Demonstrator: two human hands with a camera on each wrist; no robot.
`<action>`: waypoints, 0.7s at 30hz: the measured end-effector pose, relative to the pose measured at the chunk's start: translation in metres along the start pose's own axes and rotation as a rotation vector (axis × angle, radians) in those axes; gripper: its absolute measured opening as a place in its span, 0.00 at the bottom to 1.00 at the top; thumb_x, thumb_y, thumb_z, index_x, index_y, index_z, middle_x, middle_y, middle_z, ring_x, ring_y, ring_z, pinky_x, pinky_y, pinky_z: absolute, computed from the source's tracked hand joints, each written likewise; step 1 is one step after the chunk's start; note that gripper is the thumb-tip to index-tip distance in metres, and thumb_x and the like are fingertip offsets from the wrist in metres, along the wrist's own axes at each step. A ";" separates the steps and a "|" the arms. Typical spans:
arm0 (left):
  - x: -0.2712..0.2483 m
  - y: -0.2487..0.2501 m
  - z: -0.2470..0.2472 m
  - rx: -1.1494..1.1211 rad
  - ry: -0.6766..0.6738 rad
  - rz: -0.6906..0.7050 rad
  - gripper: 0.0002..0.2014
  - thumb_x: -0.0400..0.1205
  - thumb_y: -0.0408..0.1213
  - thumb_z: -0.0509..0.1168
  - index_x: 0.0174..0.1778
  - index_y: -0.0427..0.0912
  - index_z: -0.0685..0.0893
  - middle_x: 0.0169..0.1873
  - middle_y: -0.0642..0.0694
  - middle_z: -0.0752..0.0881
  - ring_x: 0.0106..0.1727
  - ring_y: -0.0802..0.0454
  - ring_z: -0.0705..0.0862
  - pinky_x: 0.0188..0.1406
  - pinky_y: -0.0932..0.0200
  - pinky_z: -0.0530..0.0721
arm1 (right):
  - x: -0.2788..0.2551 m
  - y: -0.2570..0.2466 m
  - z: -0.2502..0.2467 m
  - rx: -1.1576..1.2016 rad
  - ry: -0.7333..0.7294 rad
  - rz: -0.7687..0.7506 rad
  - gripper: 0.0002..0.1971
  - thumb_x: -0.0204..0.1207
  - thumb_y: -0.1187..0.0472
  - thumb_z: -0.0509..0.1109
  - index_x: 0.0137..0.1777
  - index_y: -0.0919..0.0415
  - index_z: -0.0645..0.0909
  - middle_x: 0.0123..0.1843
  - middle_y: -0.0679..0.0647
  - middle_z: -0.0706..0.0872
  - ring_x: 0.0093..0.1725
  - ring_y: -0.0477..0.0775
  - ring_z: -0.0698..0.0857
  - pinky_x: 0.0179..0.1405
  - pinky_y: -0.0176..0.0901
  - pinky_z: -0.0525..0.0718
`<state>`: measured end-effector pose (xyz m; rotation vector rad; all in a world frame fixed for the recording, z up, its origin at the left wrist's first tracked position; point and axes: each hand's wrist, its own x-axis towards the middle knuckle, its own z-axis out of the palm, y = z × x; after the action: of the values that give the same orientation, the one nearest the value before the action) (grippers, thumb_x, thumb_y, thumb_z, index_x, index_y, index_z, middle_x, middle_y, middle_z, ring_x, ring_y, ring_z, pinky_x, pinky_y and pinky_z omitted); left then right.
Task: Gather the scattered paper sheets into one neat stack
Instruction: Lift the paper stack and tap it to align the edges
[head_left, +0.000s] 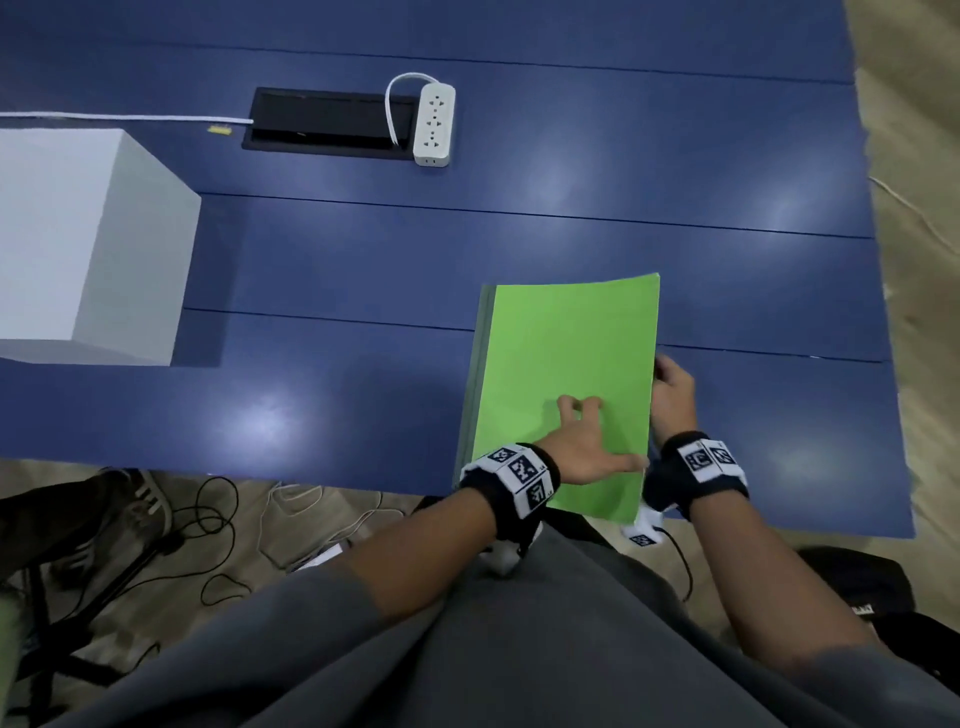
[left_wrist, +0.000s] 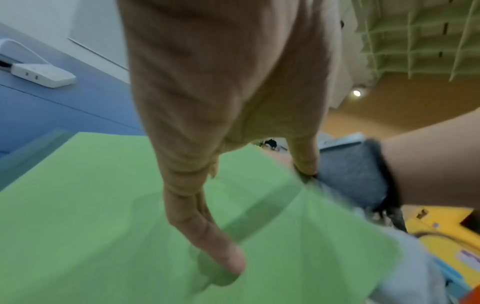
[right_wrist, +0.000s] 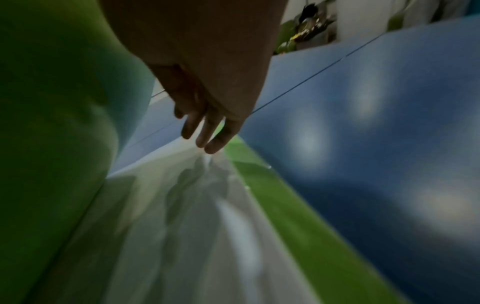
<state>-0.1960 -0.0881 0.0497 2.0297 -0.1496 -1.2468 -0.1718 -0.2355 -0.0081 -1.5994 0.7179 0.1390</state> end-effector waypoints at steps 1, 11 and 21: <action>0.006 -0.004 0.000 0.001 -0.010 -0.020 0.46 0.76 0.59 0.68 0.82 0.46 0.49 0.76 0.45 0.49 0.71 0.40 0.74 0.75 0.51 0.69 | 0.005 0.006 -0.011 -0.024 0.063 -0.037 0.20 0.73 0.76 0.60 0.49 0.53 0.87 0.51 0.56 0.90 0.52 0.57 0.88 0.54 0.51 0.86; 0.050 -0.081 -0.057 0.530 0.349 -0.072 0.43 0.78 0.59 0.63 0.84 0.53 0.46 0.83 0.53 0.37 0.83 0.40 0.36 0.76 0.27 0.50 | -0.008 0.025 0.006 -1.351 -0.378 -0.443 0.45 0.72 0.29 0.62 0.84 0.44 0.48 0.86 0.53 0.44 0.85 0.57 0.42 0.80 0.64 0.47; 0.064 -0.119 -0.089 0.680 0.345 -0.070 0.49 0.77 0.67 0.58 0.82 0.52 0.33 0.82 0.53 0.31 0.83 0.45 0.31 0.79 0.31 0.45 | 0.026 0.020 0.074 -1.476 -0.427 -0.368 0.56 0.66 0.27 0.65 0.84 0.48 0.35 0.84 0.60 0.32 0.83 0.66 0.32 0.79 0.69 0.43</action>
<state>-0.1220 0.0155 -0.0500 2.8213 -0.3786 -0.9333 -0.1385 -0.1760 -0.0506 -2.9050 -0.1747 0.8519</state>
